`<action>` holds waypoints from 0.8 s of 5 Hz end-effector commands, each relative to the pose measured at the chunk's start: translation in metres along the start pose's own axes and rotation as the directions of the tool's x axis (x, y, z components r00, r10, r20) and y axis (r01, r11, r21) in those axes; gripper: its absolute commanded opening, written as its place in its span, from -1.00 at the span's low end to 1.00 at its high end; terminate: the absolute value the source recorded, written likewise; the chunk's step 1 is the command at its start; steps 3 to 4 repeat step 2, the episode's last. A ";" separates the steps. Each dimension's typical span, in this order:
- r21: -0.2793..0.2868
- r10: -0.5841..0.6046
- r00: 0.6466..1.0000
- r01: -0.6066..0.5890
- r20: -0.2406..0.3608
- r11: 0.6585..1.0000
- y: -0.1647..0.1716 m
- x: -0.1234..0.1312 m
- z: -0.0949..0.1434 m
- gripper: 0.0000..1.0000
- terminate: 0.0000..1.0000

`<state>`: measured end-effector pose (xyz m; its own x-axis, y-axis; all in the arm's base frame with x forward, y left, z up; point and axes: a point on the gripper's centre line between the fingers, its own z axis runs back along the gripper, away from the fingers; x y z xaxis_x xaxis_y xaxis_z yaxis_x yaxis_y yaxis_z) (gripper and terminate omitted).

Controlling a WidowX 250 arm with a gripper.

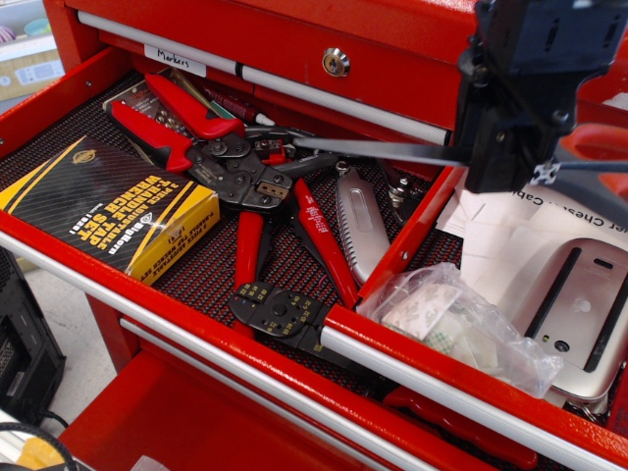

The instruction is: Pick up scissors and put into drawer

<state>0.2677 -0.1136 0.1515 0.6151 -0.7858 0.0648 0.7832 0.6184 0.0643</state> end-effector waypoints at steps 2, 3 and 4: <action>0.044 0.089 0.989 -0.095 0.119 0.995 0.012 0.012 0.009 1.00 1.00; 0.044 0.089 0.989 -0.095 0.119 0.995 0.012 0.012 0.009 1.00 1.00; 0.044 0.089 0.989 -0.095 0.119 0.995 0.012 0.012 0.009 1.00 1.00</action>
